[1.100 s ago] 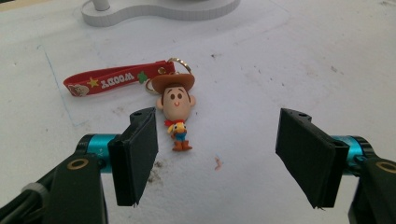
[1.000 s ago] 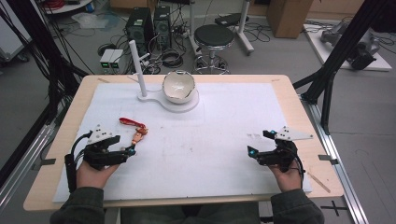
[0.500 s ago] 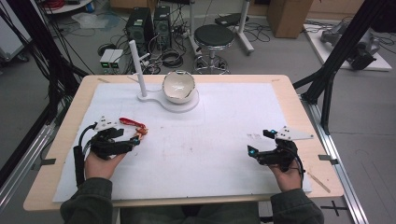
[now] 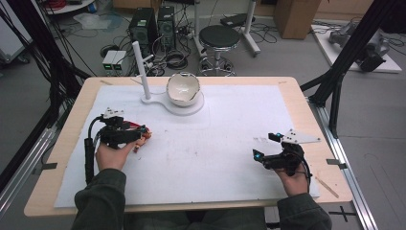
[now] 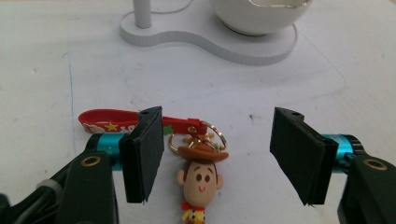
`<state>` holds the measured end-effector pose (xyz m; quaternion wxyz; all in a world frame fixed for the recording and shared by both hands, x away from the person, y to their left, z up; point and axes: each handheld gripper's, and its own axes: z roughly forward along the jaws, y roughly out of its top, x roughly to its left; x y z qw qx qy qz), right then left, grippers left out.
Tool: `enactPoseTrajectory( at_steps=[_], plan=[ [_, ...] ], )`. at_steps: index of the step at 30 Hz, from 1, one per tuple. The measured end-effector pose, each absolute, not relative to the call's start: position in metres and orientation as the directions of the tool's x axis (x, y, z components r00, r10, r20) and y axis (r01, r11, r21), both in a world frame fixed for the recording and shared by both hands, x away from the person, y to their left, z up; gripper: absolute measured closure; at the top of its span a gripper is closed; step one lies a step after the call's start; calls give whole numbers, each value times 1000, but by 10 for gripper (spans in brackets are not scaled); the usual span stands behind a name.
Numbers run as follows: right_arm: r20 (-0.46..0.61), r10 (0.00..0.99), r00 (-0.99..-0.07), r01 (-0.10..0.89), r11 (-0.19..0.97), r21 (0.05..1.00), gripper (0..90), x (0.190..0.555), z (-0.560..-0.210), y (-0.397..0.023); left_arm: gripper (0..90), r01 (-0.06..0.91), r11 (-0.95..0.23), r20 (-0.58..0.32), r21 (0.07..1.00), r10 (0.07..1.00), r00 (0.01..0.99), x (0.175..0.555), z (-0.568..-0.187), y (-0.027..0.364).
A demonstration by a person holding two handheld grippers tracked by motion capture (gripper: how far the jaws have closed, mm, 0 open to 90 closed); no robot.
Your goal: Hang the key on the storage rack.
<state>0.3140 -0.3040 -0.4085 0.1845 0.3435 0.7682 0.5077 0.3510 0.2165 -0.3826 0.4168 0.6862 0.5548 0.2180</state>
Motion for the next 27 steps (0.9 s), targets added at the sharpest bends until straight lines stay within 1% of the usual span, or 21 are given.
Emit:
enactPoseTrajectory(
  at_steps=[2,3,5,9,10,12,14,15,21,27],
  plan=[
    [70,713,-697,341,244,908,51,314,-408,-304,384,600,8,-188,800,953,237,359,-386,215],
    [70,713,-698,341,244,908,51,314,-408,-304,386,600,8,-188,800,953,237,359,-386,215],
    [71,711,-700,339,242,909,51,314,-409,-304,396,608,25,-186,793,961,204,367,-392,213],
    [70,705,-706,334,243,911,52,315,-409,-303,423,638,75,-211,766,968,139,377,-400,210],
    [73,703,-707,336,244,910,52,314,-409,-303,430,638,75,-211,766,968,139,377,-400,210],
    [75,705,-705,336,239,911,51,314,-409,-303,449,656,106,-213,747,973,85,383,-404,209],
    [74,703,-708,333,240,912,51,315,-409,-303,465,661,111,-207,742,976,69,385,-405,208],
    [75,702,-708,334,239,912,51,315,-409,-303,468,671,142,-231,728,972,45,388,-408,207],
    [75,698,-712,330,239,913,51,316,-409,-303,477,694,169,-243,700,970,9,396,-416,198],
    [81,697,-713,332,234,914,51,316,-409,-304,483,706,168,-224,688,974,-13,401,-423,193]
  ],
)
